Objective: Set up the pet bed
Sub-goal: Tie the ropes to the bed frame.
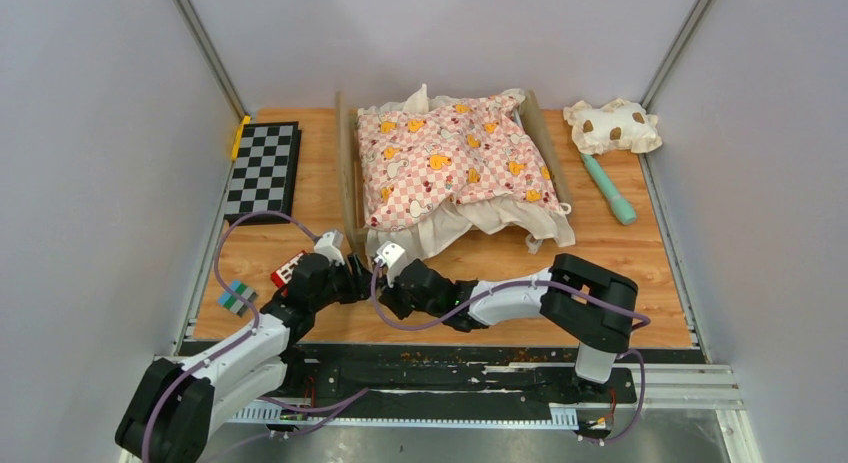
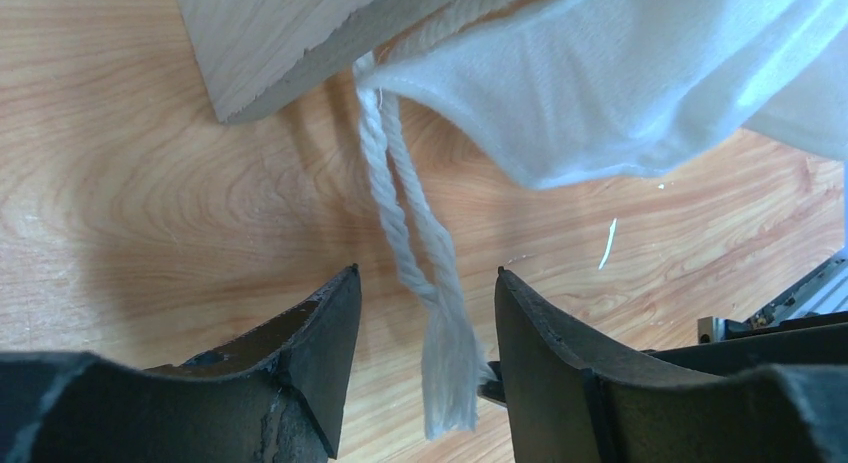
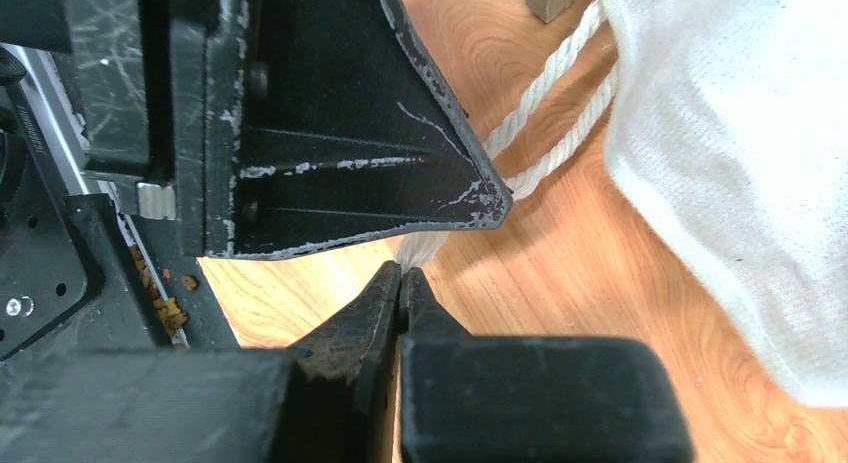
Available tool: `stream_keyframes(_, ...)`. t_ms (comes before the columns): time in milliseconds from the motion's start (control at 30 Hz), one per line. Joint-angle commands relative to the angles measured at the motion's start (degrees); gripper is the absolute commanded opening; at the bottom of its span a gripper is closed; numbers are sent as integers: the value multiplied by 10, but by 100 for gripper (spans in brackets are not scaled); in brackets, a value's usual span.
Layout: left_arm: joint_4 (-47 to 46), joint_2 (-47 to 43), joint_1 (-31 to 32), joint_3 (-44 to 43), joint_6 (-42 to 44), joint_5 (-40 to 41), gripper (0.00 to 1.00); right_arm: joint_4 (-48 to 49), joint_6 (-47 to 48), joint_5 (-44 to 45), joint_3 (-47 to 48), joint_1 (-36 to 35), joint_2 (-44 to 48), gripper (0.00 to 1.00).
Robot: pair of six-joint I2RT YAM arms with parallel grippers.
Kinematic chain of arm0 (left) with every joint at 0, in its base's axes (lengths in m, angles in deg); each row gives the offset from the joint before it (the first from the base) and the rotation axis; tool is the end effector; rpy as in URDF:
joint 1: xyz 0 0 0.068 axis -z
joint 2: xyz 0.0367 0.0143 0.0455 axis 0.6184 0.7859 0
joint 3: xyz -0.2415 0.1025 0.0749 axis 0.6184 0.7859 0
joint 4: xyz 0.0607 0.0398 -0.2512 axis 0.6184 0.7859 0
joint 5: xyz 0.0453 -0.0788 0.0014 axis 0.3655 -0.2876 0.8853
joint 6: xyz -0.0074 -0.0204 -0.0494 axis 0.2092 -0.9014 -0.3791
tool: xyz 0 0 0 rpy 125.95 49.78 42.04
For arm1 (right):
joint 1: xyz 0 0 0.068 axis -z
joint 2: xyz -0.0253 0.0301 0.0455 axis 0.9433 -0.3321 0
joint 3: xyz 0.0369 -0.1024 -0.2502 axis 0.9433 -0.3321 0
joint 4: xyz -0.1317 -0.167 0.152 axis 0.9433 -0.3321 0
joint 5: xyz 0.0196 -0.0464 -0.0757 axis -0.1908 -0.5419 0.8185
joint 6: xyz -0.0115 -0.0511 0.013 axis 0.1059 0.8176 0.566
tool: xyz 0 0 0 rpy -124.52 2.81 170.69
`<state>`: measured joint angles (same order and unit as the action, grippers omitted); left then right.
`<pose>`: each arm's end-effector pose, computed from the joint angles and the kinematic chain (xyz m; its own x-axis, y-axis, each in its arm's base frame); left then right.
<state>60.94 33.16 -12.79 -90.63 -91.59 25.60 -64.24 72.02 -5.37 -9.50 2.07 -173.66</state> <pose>0.1478 -0.0769 0.1425 -0.7150 -0.3657 -0.5959 0.1204 0.7751 -0.6202 0.1349 0.3352 0.1501 -0.4160 -0.3749 -0.8285 -0.8255 0.5378 0.1711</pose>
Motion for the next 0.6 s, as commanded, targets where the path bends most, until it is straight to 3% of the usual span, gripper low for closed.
stream_keyframes(0, -31, 9, 2, 8, -8, -5, 59, 30, -13, -4, -6, 2, 30, 0)
stream_keyframes(233, -41, 8, 1, 14, -11, -12, 58, 31, -15, -3, -10, 3, 38, 0)
stream_keyframes(567, -53, 25, 2, 14, -19, -23, 43, 28, -13, 1, -14, 3, 45, 0)
